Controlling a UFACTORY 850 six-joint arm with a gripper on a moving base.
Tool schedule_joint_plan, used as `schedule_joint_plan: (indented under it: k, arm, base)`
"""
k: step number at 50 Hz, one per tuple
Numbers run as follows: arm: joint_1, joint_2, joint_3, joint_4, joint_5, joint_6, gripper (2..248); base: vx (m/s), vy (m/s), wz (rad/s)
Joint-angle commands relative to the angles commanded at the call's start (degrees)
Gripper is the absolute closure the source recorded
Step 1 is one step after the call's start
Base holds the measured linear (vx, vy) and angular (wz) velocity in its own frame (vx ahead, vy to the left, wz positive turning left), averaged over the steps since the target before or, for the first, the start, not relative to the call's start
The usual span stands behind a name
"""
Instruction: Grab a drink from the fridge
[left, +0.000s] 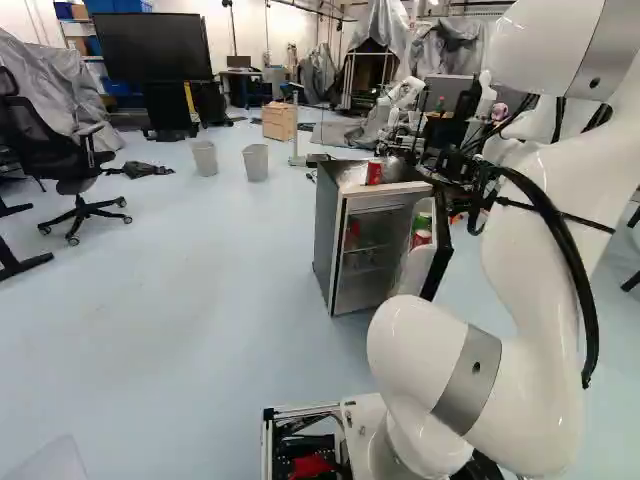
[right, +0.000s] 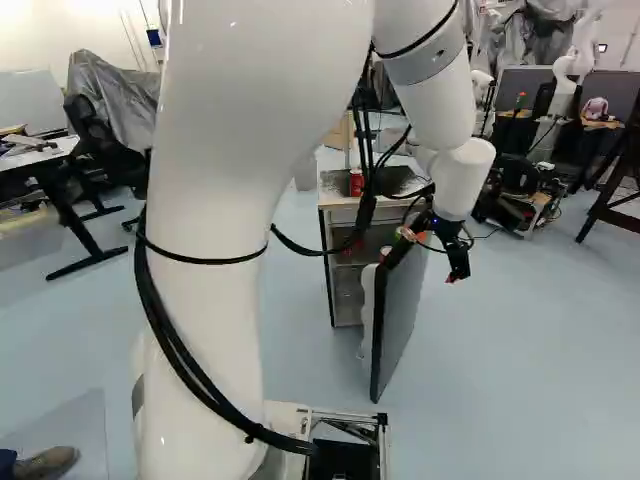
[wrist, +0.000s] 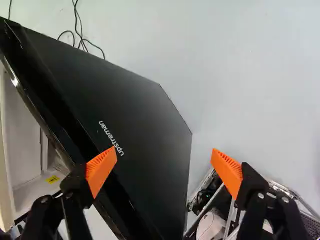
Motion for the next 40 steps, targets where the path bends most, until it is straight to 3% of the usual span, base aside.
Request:
schedule_joint_plan:
  k: [40]
  arm:
    - [4.8, 4.6, 6.1, 0.0, 0.0, 0.0, 3]
  base:
    - [0.000, 0.000, 0.000]
